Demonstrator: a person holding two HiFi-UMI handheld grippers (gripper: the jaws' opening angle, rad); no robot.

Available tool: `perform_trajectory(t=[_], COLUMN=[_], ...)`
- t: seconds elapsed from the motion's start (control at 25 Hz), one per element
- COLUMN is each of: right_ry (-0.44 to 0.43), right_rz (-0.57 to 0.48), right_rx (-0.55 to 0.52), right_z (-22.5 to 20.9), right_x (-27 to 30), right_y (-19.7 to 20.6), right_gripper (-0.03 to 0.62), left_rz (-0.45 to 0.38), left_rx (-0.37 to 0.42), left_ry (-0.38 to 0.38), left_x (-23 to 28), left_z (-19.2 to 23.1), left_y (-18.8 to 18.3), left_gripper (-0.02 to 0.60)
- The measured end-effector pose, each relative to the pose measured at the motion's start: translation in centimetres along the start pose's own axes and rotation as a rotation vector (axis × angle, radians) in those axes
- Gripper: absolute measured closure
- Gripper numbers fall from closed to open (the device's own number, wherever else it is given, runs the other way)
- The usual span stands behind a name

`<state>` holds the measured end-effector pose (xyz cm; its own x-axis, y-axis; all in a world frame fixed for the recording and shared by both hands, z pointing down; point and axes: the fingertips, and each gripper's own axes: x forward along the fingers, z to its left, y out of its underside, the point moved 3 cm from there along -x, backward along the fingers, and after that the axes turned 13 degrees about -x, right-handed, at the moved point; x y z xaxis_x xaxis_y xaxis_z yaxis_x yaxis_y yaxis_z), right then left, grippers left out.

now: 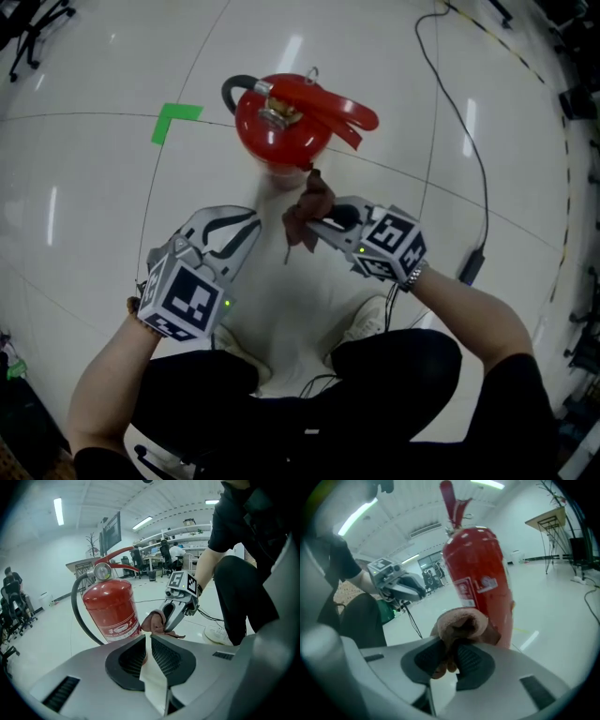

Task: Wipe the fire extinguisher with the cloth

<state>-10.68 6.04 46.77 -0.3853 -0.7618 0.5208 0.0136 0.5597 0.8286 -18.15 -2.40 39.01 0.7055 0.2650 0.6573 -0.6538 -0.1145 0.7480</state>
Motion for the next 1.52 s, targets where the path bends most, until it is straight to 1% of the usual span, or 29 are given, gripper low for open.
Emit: perform_trajectory(t=[0.04, 0.08, 0.12, 0.16, 0.2, 0.24, 0.32, 0.4, 0.52, 0.56, 0.6, 0.68, 0.8, 0.92, 1.08, 1.24, 1.4, 1.52], right_ry=[-0.018, -0.034, -0.05, -0.064, -0.077, -0.091, -0.12, -0.148, -0.185, -0.197, -0.209, -0.232, -0.261, -0.281, -0.298, -0.321, -0.327, -0.319], right_rz=[-0.01, -0.017, -0.022, -0.028, -0.033, -0.036, -0.036, -0.029, -0.022, -0.022, -0.021, -0.016, -0.003, -0.004, -0.02, -0.033, -0.059, -0.078], right_rx=[-0.03, -0.06, -0.09, -0.122, -0.155, -0.187, -0.246, -0.305, -0.389, -0.414, -0.438, -0.486, -0.569, -0.649, -0.722, -0.764, -0.773, -0.76], right_z=[0.8, 1.5, 2.3, 3.0, 3.6, 4.3, 5.5, 6.5, 7.8, 8.2, 8.6, 9.4, 10.8, 12.1, 13.6, 14.6, 15.1, 14.8], right_x=[-0.2, -0.4, -0.6, -0.8, -1.0, -1.1, -1.3, -1.4, -1.5, -1.5, -1.6, -1.9, -2.1, -2.1, -1.9, -1.9, -2.1, -2.2], right_y=[-0.8, -1.6, -2.2, -2.9, -3.4, -3.9, -4.7, -5.2, -5.9, -6.2, -6.5, -6.9, -7.0, -6.8, -6.6, -6.7, -7.1, -7.5], right_gripper=[0.517, 0.517, 0.516, 0.516, 0.517, 0.516, 0.516, 0.516, 0.516, 0.516, 0.516, 0.516, 0.516, 0.516, 0.516, 0.516, 0.517, 0.517], left_rz=[-0.005, -0.011, -0.018, -0.025, -0.03, -0.033, -0.037, -0.035, -0.014, -0.006, 0.003, 0.025, 0.065, 0.11, 0.167, 0.224, 0.258, 0.259], left_rx=[-0.006, -0.011, -0.017, -0.021, -0.023, -0.022, -0.013, 0.01, 0.067, 0.089, 0.112, 0.153, 0.192, 0.212, 0.227, 0.232, 0.237, 0.247], left_ry=[0.013, 0.03, 0.048, 0.067, 0.086, 0.105, 0.141, 0.176, 0.219, 0.231, 0.243, 0.268, 0.308, 0.353, 0.411, 0.47, 0.514, 0.511], left_x=[-0.2, -0.4, -0.7, -0.9, -1.2, -1.4, -1.9, -2.3, -2.7, -2.8, -2.8, -2.9, -3.1, -3.0, -2.8, -2.5, -2.6, -2.6], left_z=[-0.2, -0.4, -0.6, -0.9, -1.2, -1.5, -2.2, -2.9, -3.8, -4.2, -4.5, -5.1, -5.9, -6.6, -7.8, -8.7, -9.3, -9.4], left_y=[0.0, -0.1, -0.3, -0.5, -0.8, -1.0, -1.5, -2.0, -2.2, -2.2, -2.2, -2.0, -1.4, -0.3, 1.3, 2.4, 2.9, 3.2], left_gripper=[0.539, 0.51, 0.509, 0.489, 0.452, 0.434, 0.378, 0.321, 0.233, 0.231, 0.209, 0.209, 0.209, 0.209, 0.209, 0.209, 0.215, 0.286])
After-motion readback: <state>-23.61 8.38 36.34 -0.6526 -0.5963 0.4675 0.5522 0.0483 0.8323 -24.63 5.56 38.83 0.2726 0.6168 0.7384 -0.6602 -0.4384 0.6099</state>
